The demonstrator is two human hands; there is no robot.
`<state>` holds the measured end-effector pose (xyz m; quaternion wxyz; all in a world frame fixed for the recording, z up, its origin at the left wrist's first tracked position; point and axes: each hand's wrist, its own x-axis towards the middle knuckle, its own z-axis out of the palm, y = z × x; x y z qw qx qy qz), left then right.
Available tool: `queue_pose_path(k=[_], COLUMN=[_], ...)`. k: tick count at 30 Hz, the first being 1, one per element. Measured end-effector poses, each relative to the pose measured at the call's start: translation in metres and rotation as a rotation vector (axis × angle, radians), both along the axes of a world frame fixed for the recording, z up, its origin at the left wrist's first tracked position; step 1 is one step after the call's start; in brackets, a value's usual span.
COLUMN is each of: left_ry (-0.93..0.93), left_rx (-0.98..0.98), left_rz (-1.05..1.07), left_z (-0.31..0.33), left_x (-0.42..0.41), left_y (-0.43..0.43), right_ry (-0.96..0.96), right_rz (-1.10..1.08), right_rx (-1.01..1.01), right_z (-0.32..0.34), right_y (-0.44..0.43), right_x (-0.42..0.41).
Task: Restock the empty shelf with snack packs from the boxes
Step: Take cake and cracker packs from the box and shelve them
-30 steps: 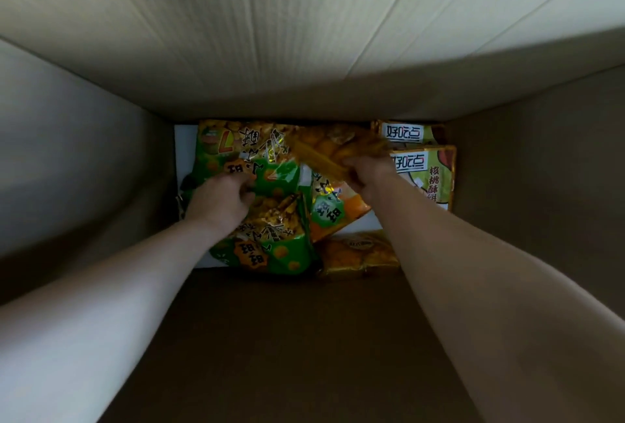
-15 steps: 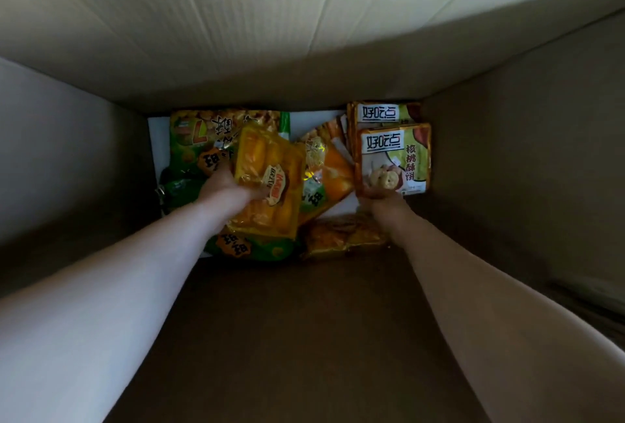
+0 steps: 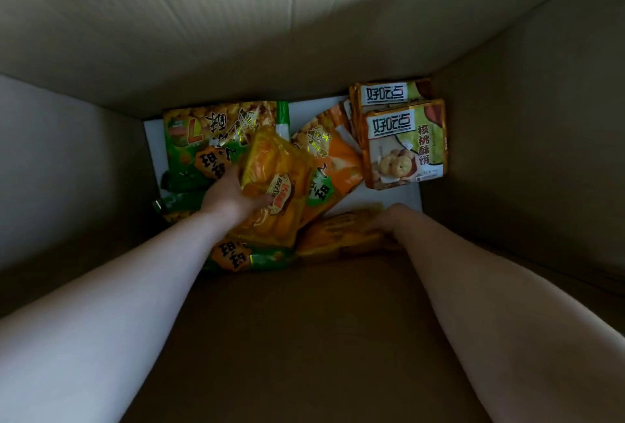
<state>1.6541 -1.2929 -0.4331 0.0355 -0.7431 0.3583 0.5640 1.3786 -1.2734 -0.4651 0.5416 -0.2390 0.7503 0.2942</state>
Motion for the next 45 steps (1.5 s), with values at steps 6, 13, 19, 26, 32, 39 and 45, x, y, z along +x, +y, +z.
queue_pose_path(k=[6, 13, 19, 26, 32, 39, 45], left_ry=[-0.063, -0.108, -0.087, -0.042, 0.208, 0.385, 0.377], left_rx=[-0.024, -0.014, -0.051, -0.174, -0.161, -0.161, -0.342], left_rz=[-0.032, -0.006, 0.073, 0.228, 0.335, 0.400, 0.506], left_z=[0.047, 0.109, 0.192, 0.330, 0.446, 0.535, 0.596], left_x=[0.008, 0.029, 0.045, 0.072, 0.107, 0.133, 0.179], left_y=[0.010, 0.026, 0.024, 0.024, 0.039, 0.065, 0.081], right_ry=[0.015, 0.105, 0.002, -0.347, -0.437, -0.400, -0.477], right_rz=[-0.208, 0.031, -0.157, -0.582, -0.473, -0.328, -0.322], right_rx=[0.000, -0.323, -0.584, -0.701, -0.614, -0.708, -0.830], right_z=[0.059, 0.130, 0.233, 0.381, 0.497, 0.576, 0.623], right_y=[-0.011, 0.001, -0.008, -0.021, -0.017, 0.002, 0.010], right_x=[0.006, 0.025, 0.025, 0.034, 0.041, 0.083, 0.111])
